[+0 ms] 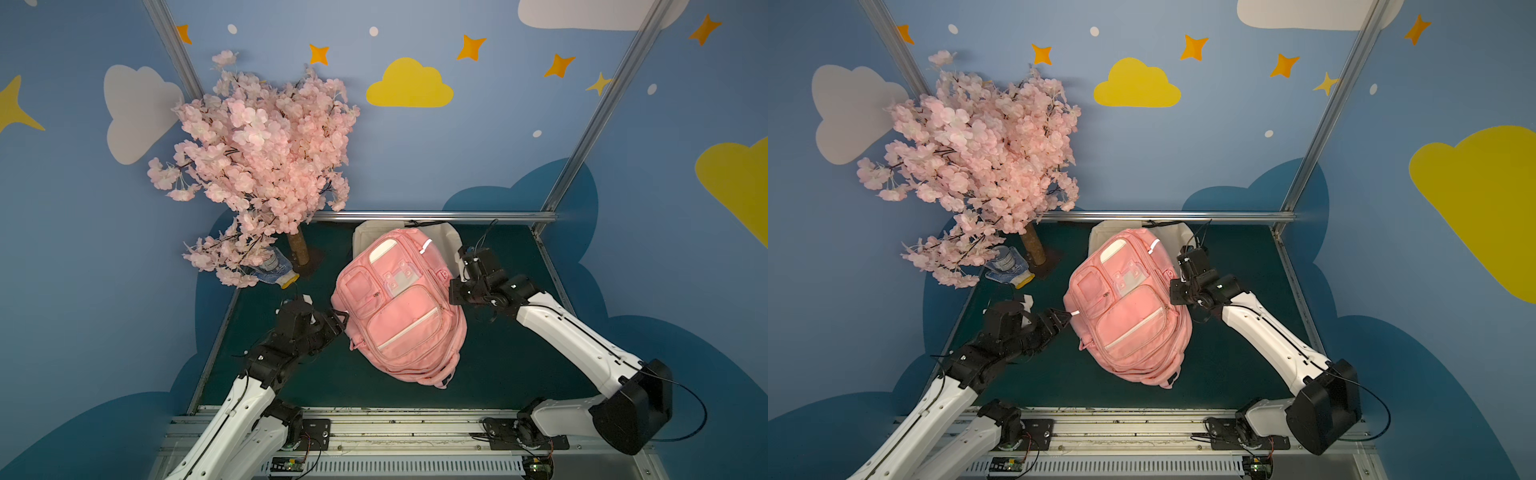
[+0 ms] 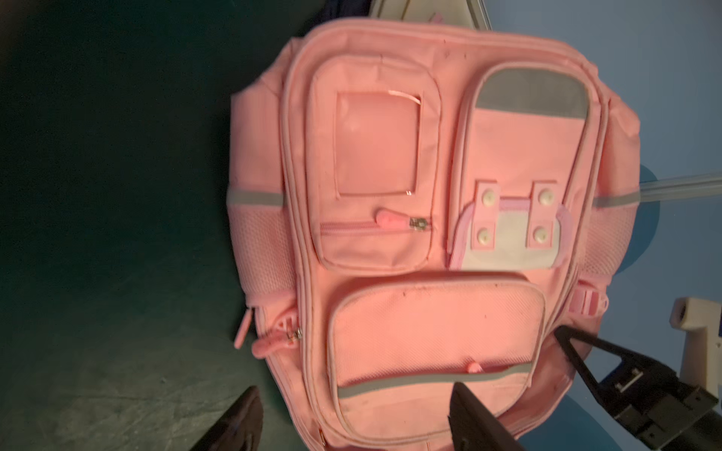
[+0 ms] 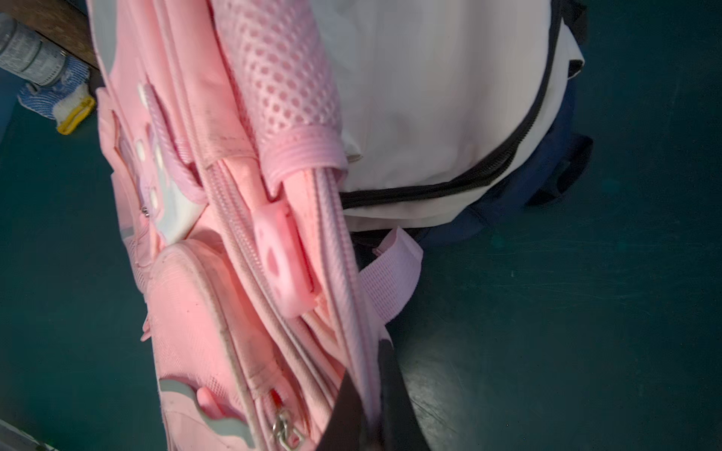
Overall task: Zip up the backpack
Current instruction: Adjust the backpack at the center of the board.
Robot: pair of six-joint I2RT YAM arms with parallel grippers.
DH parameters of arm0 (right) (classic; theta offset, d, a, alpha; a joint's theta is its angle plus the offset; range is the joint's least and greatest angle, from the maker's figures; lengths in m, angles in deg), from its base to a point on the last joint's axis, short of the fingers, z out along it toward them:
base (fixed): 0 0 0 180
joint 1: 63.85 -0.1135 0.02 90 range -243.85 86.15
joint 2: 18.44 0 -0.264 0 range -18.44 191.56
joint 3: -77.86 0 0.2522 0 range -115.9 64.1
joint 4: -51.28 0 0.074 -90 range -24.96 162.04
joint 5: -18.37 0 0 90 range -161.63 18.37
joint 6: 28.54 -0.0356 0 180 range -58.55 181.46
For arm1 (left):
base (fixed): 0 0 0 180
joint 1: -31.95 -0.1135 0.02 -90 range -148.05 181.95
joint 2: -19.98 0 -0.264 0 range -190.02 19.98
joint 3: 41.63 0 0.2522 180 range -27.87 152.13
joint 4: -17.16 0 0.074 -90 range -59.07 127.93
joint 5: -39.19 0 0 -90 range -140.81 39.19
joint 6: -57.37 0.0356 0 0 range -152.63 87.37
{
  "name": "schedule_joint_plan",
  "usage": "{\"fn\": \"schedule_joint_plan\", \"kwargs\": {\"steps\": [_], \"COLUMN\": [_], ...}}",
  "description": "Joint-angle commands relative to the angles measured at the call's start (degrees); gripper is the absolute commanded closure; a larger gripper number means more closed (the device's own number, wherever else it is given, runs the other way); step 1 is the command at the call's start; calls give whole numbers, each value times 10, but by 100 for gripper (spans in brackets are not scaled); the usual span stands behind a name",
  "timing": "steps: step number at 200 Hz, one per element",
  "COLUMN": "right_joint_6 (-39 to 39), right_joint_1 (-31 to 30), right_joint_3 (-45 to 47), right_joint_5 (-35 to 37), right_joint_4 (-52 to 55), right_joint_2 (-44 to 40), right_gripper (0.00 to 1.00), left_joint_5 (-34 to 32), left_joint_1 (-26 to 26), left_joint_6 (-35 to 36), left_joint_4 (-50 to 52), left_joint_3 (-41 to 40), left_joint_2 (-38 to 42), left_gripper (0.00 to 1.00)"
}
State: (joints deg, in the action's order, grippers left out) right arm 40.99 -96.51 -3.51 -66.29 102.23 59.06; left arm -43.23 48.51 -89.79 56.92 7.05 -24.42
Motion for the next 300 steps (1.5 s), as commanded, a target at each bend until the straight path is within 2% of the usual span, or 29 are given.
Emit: {"fn": "schedule_joint_plan", "kwargs": {"steps": [1, 37, 58, 78, 93, 133, 162, 189, 226, 266, 300], "right_joint_6": [57, 60, 44, 35, 31, 25, 21, 18, 14, 15, 19], "right_joint_1": [30, 69, 93, 101, 102, 105, 108, 110, 110, 110, 114], "right_joint_3": [-23, -9, -10, -14, -15, -27, -35, -42, -48, -54, -79], "right_joint_5": [-27, -24, -34, -42, -45, -45, -37, -38, -61, -88, -82], "right_joint_4": [16, 13, 7, -2, -9, -12, -12, -11, -11, -9, -9], "right_joint_2": [1, 6, 11, 18, 24, 50, 65, 76, 82, 94, 105], "right_gripper": [100, 100, 100, 100, 100, 100, 100, 100, 100, 100, 100], "left_joint_5": [76, 92, 64, 62, 41, 41, 33, -13, 13, 21, 13], "left_joint_1": [-24, 5, 42, 69, 84, 106, 115, 117, 117, 117, 123], "left_joint_6": [36, 58, 47, 22, 11, 0, -10, -26, -30, -3, 0], "left_joint_4": [-101, -144, -133, -164, -174, -204, -195, -146, -208, -239, -222], "left_joint_3": [-5, 44, 52, 34, 28, 22, 11, -9, -17, 12, 15], "left_joint_2": [-96, -224, -256, -275, -297, -354, -359, -326, -345, -404, -388], "left_gripper": [30, 41, 42, 44, 47, 57, 58, 52, 57, 69, 90]}}
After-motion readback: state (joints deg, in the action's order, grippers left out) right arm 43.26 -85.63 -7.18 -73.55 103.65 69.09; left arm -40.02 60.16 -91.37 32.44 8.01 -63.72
